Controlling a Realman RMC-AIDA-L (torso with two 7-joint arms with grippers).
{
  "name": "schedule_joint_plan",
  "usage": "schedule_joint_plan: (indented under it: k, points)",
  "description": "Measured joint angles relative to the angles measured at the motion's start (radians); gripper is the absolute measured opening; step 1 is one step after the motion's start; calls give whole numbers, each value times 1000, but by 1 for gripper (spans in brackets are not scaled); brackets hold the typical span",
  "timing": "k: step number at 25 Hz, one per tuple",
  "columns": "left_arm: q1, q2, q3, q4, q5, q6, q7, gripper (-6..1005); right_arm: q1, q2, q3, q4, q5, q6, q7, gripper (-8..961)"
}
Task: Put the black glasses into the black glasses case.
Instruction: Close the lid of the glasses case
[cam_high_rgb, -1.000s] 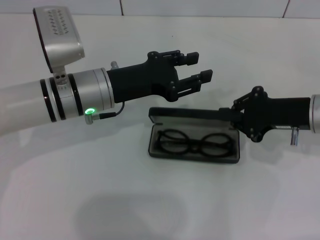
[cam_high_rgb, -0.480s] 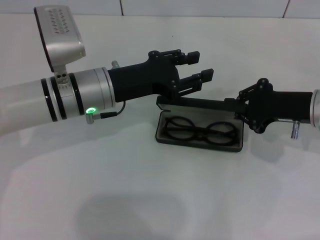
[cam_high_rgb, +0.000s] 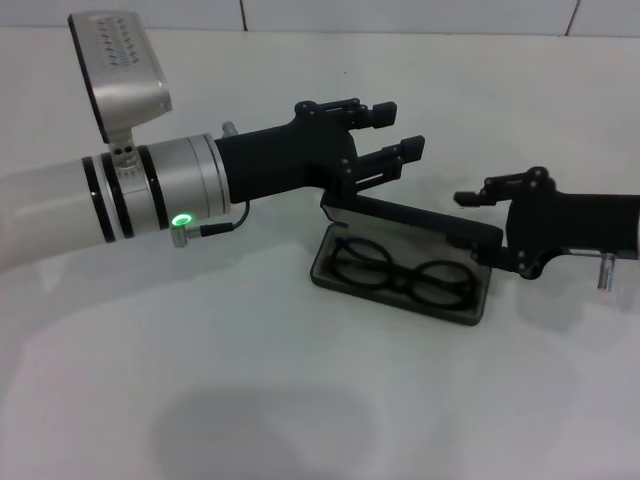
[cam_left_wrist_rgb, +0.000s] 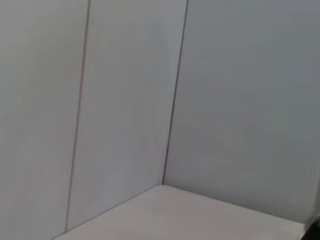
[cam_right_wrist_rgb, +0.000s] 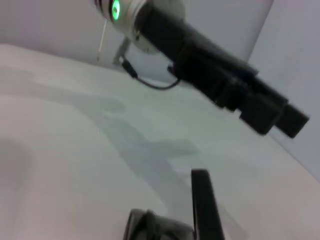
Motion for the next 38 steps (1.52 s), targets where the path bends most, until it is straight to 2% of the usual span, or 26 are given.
schedule_joint_plan:
  k: [1,7,10,12,19,28,34,38]
  points:
    - [0,0,0,0,0,-7,-1,548,-2,-1,16,0,-2,-19,1,395]
    - [-23,-1,3,-8,0,-35,-11,548,-6,-27,145,15,-13,-146,23,452]
    - [-25,-1,5,-8,0,-40,-11,548,-9,-40,161,28,-19,-160,45,481]
    - [-27,-2,5,-8,0,-43,-12,548,-9,-41,162,40,-22,-157,45,500]
    - [-43,-4,8,-10,2,-46,-12,548,0,-31,163,65,-99,-140,67,518]
    - [-36,-5,8,-10,8,-46,-12,548,54,-54,162,63,-223,-156,249,542]
    - [-34,-5,8,-10,10,-46,-8,549,79,-47,162,62,-284,-170,297,558]
    - [-31,-5,8,-10,10,-45,-7,549,79,-50,167,55,-278,-202,297,568]
